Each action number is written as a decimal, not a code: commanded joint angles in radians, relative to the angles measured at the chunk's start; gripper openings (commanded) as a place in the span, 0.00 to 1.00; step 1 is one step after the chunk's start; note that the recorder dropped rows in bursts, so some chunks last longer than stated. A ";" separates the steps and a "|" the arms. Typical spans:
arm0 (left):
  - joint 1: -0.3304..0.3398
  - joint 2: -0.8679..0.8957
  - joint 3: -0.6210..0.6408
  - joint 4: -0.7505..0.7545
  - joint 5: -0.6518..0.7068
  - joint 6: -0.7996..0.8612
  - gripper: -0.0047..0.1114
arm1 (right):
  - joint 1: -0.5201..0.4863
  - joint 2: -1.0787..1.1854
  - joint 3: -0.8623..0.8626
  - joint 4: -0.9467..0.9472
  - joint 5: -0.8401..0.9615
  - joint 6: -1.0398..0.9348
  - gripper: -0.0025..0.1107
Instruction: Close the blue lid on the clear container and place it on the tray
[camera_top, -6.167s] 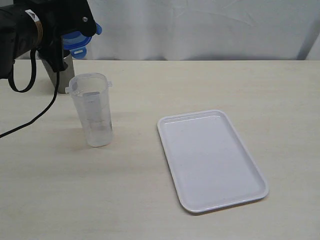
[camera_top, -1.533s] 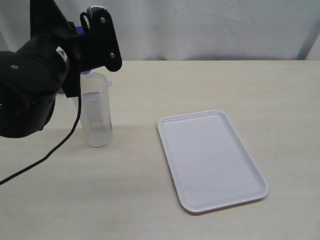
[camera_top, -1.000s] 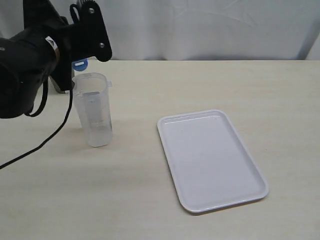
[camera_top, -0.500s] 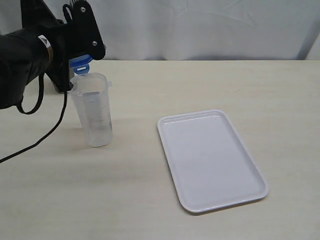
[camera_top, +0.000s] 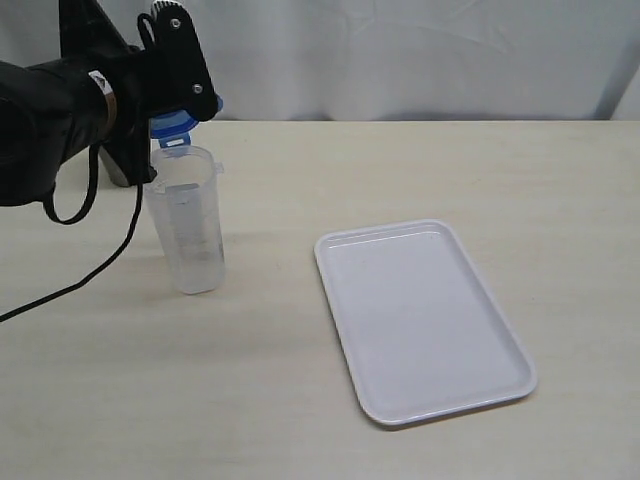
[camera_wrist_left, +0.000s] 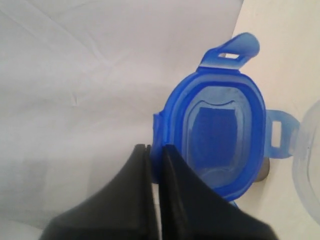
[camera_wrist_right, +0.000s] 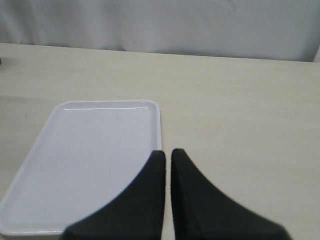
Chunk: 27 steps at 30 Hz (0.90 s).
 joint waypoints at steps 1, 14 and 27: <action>-0.003 -0.003 -0.006 0.001 0.058 -0.006 0.04 | 0.003 -0.004 0.003 -0.002 -0.003 -0.001 0.06; -0.101 -0.003 0.023 0.001 0.176 -0.002 0.04 | 0.003 -0.004 0.003 -0.002 -0.003 -0.001 0.06; -0.177 -0.003 0.025 0.001 0.270 0.001 0.04 | 0.003 -0.004 0.003 -0.002 -0.003 -0.001 0.06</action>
